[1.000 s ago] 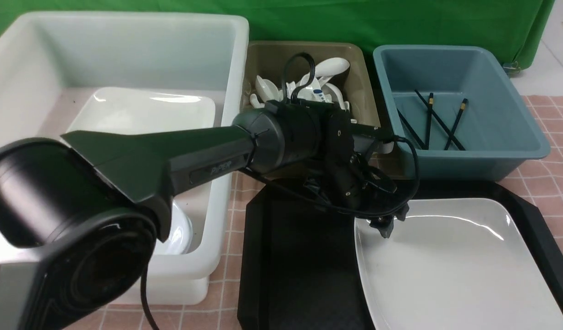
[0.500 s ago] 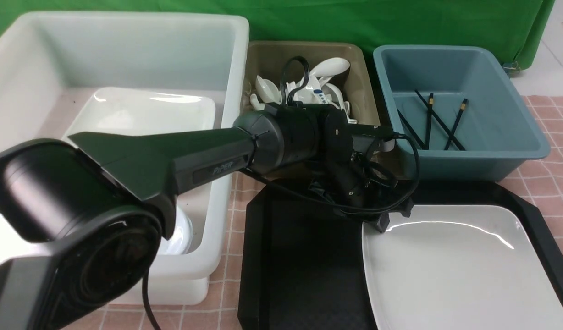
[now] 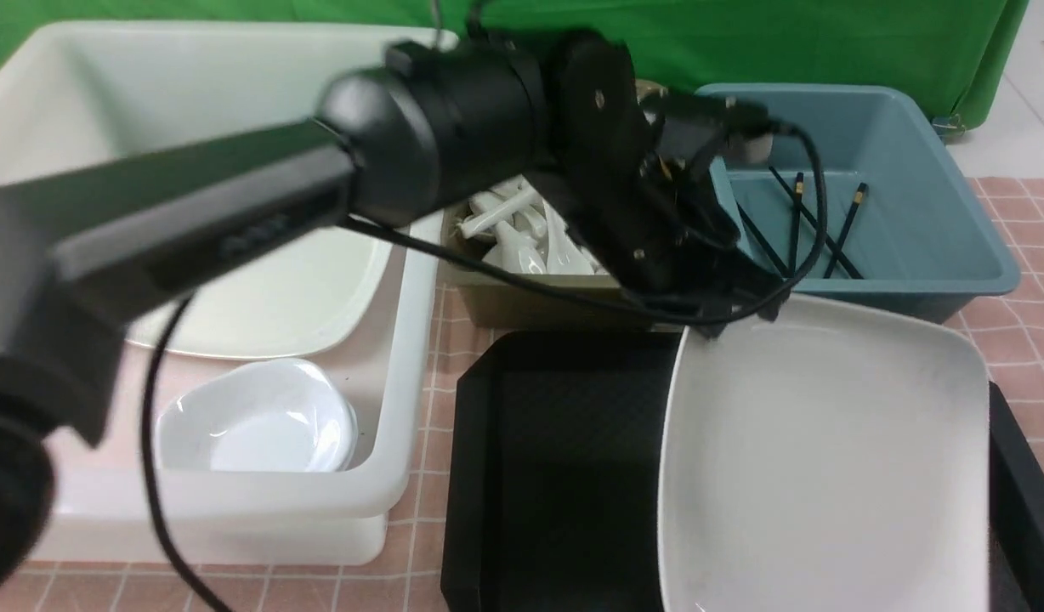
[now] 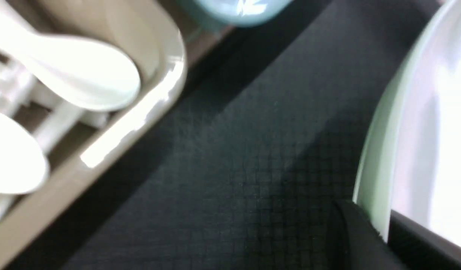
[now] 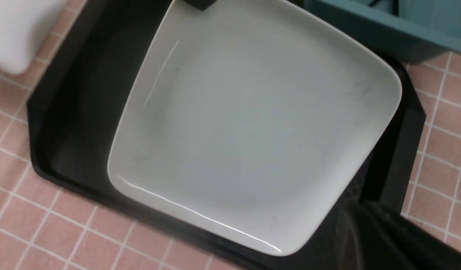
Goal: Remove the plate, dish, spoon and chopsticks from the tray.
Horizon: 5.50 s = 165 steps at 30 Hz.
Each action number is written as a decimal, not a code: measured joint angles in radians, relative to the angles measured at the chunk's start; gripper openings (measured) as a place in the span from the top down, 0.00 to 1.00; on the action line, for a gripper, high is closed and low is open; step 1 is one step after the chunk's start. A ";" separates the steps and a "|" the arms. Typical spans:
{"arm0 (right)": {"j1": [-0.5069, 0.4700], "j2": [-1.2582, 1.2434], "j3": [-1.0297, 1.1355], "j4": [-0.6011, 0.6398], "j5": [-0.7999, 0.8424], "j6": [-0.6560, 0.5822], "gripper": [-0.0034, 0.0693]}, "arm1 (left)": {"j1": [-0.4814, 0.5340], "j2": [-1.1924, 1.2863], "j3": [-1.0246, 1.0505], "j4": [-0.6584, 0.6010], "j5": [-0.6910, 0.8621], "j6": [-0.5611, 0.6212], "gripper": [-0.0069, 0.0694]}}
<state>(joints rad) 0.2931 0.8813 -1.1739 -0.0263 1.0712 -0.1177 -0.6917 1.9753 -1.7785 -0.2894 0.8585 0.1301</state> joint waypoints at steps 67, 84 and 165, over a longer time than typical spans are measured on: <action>0.322 0.822 -0.805 0.357 0.028 -0.175 0.91 | 1.037 -0.176 0.639 -0.811 -0.523 0.468 0.82; 0.322 0.814 -0.805 0.345 0.055 -0.161 0.91 | 1.036 -0.138 0.565 -0.537 -0.382 0.412 0.31; 0.322 -0.729 0.754 -0.484 -1.053 0.502 0.80 | 0.603 -1.902 1.697 0.168 -0.794 0.072 0.91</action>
<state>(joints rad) 0.6147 0.1522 -0.4202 -0.5103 0.0185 0.3842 -0.0889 0.0730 -0.0812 -0.1217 0.0641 0.2023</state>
